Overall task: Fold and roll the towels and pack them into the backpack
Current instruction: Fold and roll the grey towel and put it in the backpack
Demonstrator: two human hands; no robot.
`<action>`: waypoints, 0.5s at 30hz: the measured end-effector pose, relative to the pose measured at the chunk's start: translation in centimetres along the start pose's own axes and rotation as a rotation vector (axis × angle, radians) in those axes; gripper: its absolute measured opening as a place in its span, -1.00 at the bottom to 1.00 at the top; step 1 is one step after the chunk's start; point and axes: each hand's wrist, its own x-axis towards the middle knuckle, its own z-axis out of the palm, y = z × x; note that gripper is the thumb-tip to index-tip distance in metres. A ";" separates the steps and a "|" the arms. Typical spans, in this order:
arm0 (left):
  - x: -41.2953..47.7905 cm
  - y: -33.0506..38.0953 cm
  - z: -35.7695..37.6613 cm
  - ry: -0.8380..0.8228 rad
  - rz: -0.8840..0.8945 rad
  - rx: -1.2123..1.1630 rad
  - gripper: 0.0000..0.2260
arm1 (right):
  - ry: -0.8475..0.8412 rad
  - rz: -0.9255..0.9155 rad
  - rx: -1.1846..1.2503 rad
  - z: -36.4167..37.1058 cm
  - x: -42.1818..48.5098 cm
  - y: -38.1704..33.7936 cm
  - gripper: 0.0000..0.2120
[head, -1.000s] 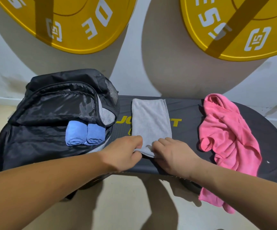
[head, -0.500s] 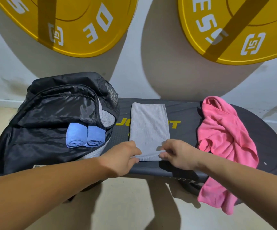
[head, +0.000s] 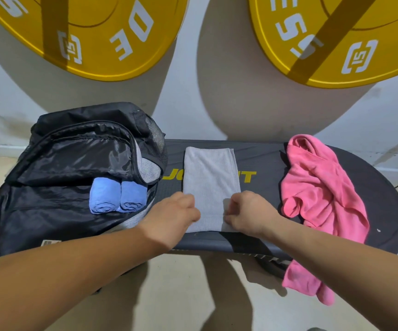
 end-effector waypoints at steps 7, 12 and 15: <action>-1.0 0.8 0.2 -0.079 0.101 0.129 -0.86 | 0.188 -0.512 -0.614 1.9 -1.6 -0.9 -0.72; -1.0 0.3 0.9 -0.041 0.072 0.105 -0.88 | 0.203 -0.486 -0.591 2.3 -1.9 0.1 -0.71; -0.6 0.1 0.5 -0.050 -0.099 -0.078 -0.76 | 0.198 -0.455 -0.479 1.8 -1.6 0.6 -0.81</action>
